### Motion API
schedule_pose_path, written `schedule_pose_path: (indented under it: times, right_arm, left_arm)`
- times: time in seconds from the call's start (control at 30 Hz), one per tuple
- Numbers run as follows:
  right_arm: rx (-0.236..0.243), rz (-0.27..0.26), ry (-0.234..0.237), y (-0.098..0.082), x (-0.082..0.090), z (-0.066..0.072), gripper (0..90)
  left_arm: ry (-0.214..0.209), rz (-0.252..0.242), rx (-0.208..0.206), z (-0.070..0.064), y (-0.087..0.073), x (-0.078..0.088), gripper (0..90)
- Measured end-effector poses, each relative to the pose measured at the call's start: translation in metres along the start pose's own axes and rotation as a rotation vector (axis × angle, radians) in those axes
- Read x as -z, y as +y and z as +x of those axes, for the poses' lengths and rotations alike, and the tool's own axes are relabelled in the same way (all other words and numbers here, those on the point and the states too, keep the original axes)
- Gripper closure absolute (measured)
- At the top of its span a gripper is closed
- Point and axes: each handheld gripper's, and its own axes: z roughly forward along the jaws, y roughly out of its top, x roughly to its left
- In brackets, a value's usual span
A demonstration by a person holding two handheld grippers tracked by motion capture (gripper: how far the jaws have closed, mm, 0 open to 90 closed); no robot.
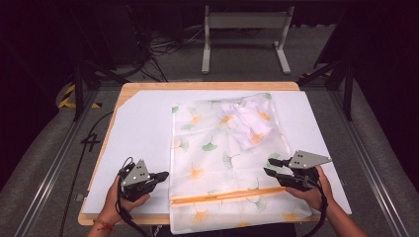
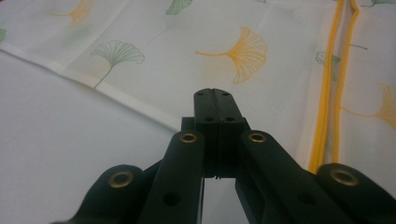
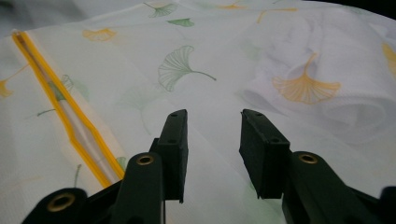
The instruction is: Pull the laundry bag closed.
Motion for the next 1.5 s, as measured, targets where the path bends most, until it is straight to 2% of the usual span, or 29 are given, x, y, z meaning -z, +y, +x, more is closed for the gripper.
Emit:
schedule_pose_path:
  times: [0.07, 0.2, 0.37, 0.4, 0.47, 0.57, 0.7, 0.77, 0.87, 0.97, 1.17, 1.27, 1.37, 1.4, 1.47, 1.5]
  right_arm:
    - [0.020, -0.001, 0.010, 0.004, -0.002, 0.005, 62.5]
    - [0.020, -0.007, 0.024, 0.006, -0.003, 0.010, 64.9]
    - [0.022, -0.002, 0.044, 0.005, -0.004, 0.013, 69.7]
    - [0.022, -0.002, 0.044, 0.005, -0.004, 0.013, 69.7]
    - [0.026, -0.001, 0.056, 0.007, -0.005, 0.016, 72.1]
    - [0.049, 0.004, 0.087, 0.011, -0.010, 0.026, 75.1]
    - [0.061, 0.006, 0.122, 0.016, -0.015, 0.034, 78.7]
    - [0.063, 0.013, 0.162, 0.020, -0.023, 0.043, 80.1]
    - [0.096, 0.042, 0.202, 0.025, -0.036, 0.058, 81.0]
    - [0.132, 0.059, 0.252, 0.031, -0.051, 0.073, 83.2]
    - [0.215, 0.065, 0.337, 0.051, -0.079, 0.106, 86.4]
    - [0.242, 0.060, 0.382, 0.061, -0.094, 0.122, 86.8]
    - [0.275, 0.058, 0.411, 0.072, -0.109, 0.136, 86.8]
    - [0.292, 0.062, 0.416, 0.075, -0.113, 0.141, 86.6]
    - [0.300, 0.062, 0.438, 0.082, -0.124, 0.150, 84.7]
    - [0.300, 0.062, 0.438, 0.082, -0.124, 0.150, 84.7]
  left_arm:
    - [-0.001, 0.008, -0.011, 0.001, 0.004, -0.004, 90.0]
    - [-0.005, 0.011, -0.023, 0.003, 0.008, -0.009, 90.0]
    - [-0.035, 0.017, -0.033, 0.002, 0.009, -0.012, 90.0]
    - [-0.053, 0.014, -0.035, 0.002, 0.011, -0.013, 90.0]
    - [-0.076, 0.023, -0.057, -0.003, 0.014, -0.015, 90.0]
    - [-0.111, 0.027, -0.064, -0.012, 0.013, -0.019, 90.0]
    - [-0.124, 0.044, -0.063, -0.017, 0.008, -0.021, 90.0]
    - [-0.121, 0.056, -0.053, -0.017, 0.004, -0.021, 90.0]
    - [-0.129, 0.052, -0.055, -0.017, 0.000, -0.018, 90.0]
    - [-0.130, 0.070, -0.056, -0.019, -0.003, -0.016, 90.0]
    - [-0.113, 0.120, -0.060, -0.017, -0.008, -0.021, 90.0]
    - [-0.105, 0.139, -0.049, -0.014, -0.011, -0.023, 90.0]
    - [-0.110, 0.135, -0.034, -0.010, -0.012, -0.025, 90.0]
    - [-0.098, 0.140, -0.035, -0.010, -0.012, -0.025, 90.0]
    - [-0.101, 0.143, -0.040, -0.009, -0.011, -0.027, 90.0]
    - [-0.101, 0.143, -0.040, -0.009, -0.011, -0.027, 90.0]
